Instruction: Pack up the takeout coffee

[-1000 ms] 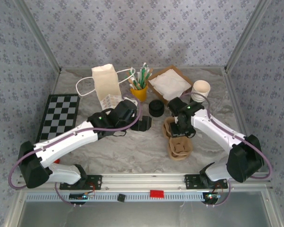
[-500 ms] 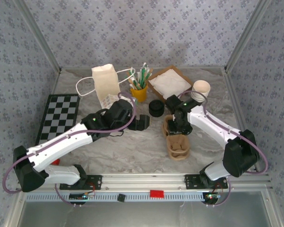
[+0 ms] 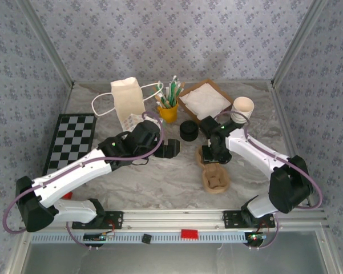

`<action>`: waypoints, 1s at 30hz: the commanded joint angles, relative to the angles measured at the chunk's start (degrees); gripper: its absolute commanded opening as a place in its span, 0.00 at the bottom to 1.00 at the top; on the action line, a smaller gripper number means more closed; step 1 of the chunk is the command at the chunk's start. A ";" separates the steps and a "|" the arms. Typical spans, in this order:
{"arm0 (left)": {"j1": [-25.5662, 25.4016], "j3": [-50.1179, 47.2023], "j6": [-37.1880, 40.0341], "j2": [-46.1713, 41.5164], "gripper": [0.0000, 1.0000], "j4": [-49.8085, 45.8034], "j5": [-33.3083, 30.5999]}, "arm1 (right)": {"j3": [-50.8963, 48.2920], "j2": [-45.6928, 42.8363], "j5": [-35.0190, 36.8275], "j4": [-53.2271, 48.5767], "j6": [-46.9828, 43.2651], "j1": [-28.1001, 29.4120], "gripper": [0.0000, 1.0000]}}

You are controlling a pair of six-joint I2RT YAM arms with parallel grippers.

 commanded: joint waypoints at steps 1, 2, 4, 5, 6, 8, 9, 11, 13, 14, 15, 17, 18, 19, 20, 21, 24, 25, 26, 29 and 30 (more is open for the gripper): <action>-0.41 0.39 0.21 -0.65 1.00 -0.96 -0.60 | -0.70 -1.20 0.61 -1.05 -1.12 0.64 0.46; -0.41 0.39 0.08 -0.65 1.00 -0.94 -0.47 | -0.55 -1.61 1.41 -1.63 -1.43 0.84 0.47; -0.42 0.45 0.14 -0.74 1.00 -1.08 -0.30 | -0.96 -2.82 2.21 -2.33 -1.67 1.23 0.48; -0.41 0.46 0.07 -0.74 1.00 -1.14 -0.27 | -1.50 -3.27 1.28 -2.03 -2.02 1.24 0.49; -0.41 0.53 0.13 -0.67 1.00 -1.10 -0.25 | -2.12 -3.44 -0.06 -1.49 -2.27 1.24 0.49; -0.41 0.39 0.09 -0.65 0.99 -0.90 -0.39 | -3.51 -2.83 -1.84 -1.10 -2.29 1.16 0.49; -0.41 0.53 0.14 -0.55 1.00 -0.82 -0.46 | -3.73 -2.27 -1.51 -1.33 -2.61 1.16 0.49; -0.41 0.45 -0.05 -0.56 1.00 -0.75 -0.62 | -3.65 -1.41 0.47 -1.02 -3.28 1.22 0.48; -0.41 0.39 -0.18 -0.56 0.99 -0.77 -0.57 | -3.89 -0.72 0.96 -0.06 -3.92 1.24 0.48; -0.41 0.39 -0.23 -0.56 1.00 -0.83 -0.56 | -3.92 -0.45 1.21 0.04 -4.03 1.31 0.48; -0.42 0.38 -0.27 -0.57 1.00 -1.05 -0.62 | -3.96 -0.17 1.43 0.27 -4.31 1.33 0.48; -0.41 0.33 -0.47 -0.73 0.99 -1.24 -0.88 | -4.00 0.21 1.76 0.70 -4.57 1.42 0.48; -0.41 0.35 -0.55 -0.81 0.99 -1.19 -1.10 | -4.09 0.37 1.52 1.06 -4.77 1.42 0.49; -0.41 0.31 -0.48 -0.90 0.99 -1.25 -1.18 | -4.09 0.72 1.28 1.41 -5.05 1.42 0.49; -0.35 0.38 -0.42 -0.91 0.99 -1.12 -1.32 | -4.00 0.99 1.11 1.51 -5.18 1.42 0.49; -0.39 0.38 -0.47 -0.86 0.99 -1.15 -1.35 | -3.98 1.20 1.37 1.63 -5.20 1.49 0.49; -0.41 0.38 -0.30 -0.56 1.00 -1.18 -1.53 | -4.03 1.77 1.75 1.98 -5.52 1.60 0.49; -0.40 0.54 -0.21 -0.48 1.00 -1.23 -1.47 | -4.17 2.03 1.76 2.05 -5.54 1.64 0.49; -0.41 0.61 -0.29 -0.34 0.99 -1.32 -1.44 | -4.26 2.20 1.89 1.93 -5.61 1.68 0.48; -0.41 0.90 -0.23 0.01 1.00 -1.53 -1.36 | -4.27 2.33 2.58 1.44 -5.63 1.86 0.43; -0.41 1.07 -0.23 -0.01 0.99 -1.60 -1.36 | -4.27 2.10 2.75 1.40 -5.64 1.90 0.41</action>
